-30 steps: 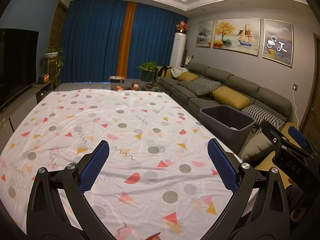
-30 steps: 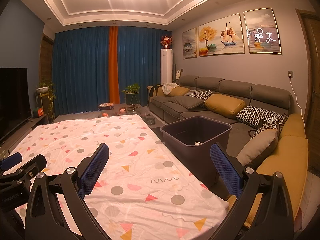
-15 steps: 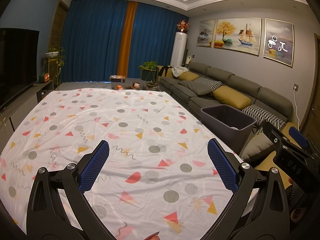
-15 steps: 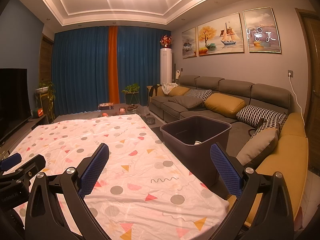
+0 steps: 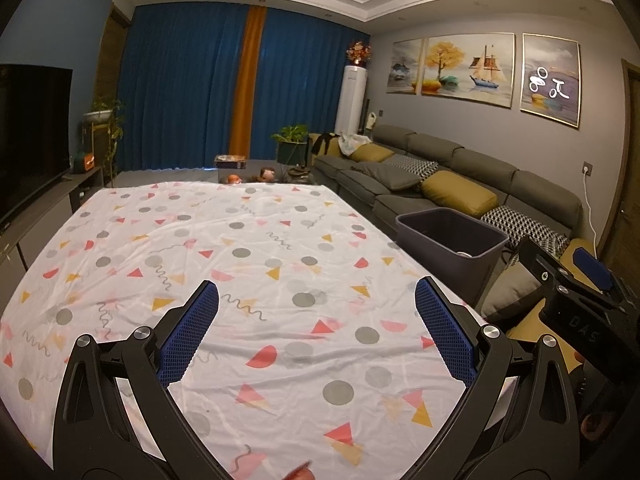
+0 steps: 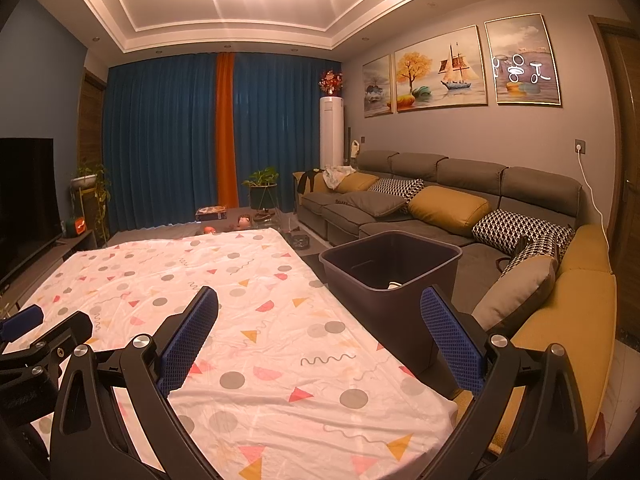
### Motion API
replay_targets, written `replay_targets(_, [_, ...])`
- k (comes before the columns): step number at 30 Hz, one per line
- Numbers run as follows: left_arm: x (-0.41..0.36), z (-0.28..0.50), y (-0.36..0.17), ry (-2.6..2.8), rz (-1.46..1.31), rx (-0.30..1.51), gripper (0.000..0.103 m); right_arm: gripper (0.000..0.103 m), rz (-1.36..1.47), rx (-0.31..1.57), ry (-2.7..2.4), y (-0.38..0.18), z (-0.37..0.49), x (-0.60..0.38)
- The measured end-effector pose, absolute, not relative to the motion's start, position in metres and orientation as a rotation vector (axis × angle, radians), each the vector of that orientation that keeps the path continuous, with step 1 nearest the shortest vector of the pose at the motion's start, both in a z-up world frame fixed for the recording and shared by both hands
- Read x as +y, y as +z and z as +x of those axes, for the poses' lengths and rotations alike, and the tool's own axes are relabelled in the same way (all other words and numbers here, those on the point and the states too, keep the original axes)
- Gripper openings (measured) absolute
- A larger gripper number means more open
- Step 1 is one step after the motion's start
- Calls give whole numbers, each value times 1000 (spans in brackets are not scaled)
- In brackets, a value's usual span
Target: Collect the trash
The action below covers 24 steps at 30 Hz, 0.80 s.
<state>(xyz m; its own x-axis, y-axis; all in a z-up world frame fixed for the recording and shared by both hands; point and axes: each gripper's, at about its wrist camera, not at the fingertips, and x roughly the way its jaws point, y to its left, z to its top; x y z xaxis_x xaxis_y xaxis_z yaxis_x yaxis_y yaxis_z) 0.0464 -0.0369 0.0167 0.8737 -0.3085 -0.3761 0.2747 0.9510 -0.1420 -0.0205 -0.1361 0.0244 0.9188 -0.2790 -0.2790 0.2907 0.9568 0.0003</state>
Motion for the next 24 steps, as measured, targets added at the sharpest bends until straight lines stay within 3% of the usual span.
replay_targets(4, [-36,46,18,-320,-99,407,95,97,43,280,-293,24,-21,-136])
replay_targets(8, [-38,47,19,-317,-75,406,83,97,45,279,-293,25,-21,-137])
replay_targets(24, [-38,48,21,-327,-79,414,83,97,46,276,-293,26,-19,-134])
